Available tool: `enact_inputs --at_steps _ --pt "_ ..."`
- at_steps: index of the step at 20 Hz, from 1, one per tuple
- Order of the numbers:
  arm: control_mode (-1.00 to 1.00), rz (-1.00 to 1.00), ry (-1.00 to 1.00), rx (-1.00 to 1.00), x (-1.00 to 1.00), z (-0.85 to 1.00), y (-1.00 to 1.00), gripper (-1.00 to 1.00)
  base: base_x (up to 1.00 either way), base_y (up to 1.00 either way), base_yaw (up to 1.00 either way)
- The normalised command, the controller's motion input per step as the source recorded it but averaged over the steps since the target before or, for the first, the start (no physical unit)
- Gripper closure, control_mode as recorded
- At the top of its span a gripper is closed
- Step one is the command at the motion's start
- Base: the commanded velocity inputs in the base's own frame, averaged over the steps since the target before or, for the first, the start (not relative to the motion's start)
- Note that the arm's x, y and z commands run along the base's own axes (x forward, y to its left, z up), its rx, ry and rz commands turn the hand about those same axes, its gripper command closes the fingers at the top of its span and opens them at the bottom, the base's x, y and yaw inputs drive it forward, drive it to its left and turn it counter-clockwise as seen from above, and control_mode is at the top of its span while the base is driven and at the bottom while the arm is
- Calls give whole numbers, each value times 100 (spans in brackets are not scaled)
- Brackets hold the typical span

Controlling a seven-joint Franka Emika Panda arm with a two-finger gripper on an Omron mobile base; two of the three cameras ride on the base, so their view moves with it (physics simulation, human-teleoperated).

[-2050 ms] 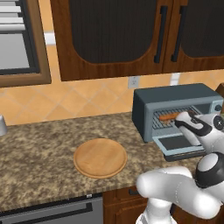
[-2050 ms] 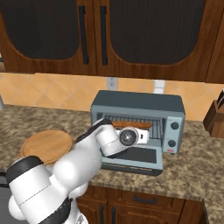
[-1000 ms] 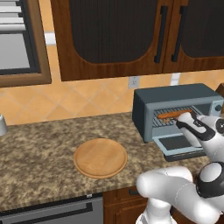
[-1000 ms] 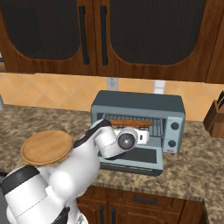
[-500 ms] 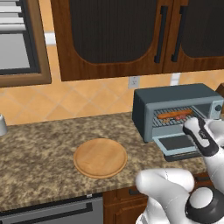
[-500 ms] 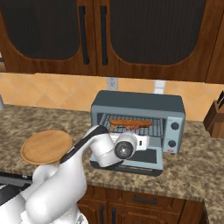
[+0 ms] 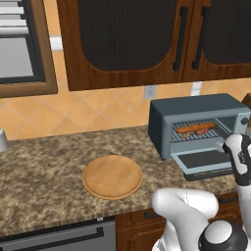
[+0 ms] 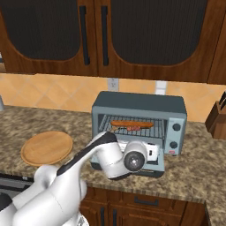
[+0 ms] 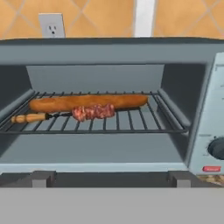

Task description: Pick up the kebab skewer and baguette bread, and place them inside the toaster oven. Close the toaster oven door and start by setting the timer.

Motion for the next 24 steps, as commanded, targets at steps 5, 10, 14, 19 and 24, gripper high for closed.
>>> enact_inputs --at_steps 5,10,14,19,24 --pt "-100 9 0 4 -60 -4 -47 -100 0 0 0" --pt "-100 7 0 2 -48 -11 -30 -100 0 0 0" --pt "-100 7 0 2 -41 -23 -24 -100 0 0 0" --pt "-100 8 0 1 -27 -27 -22 -100 0 0 0" --pt "-100 4 0 0 -4 -24 -6 -100 0 0 0"
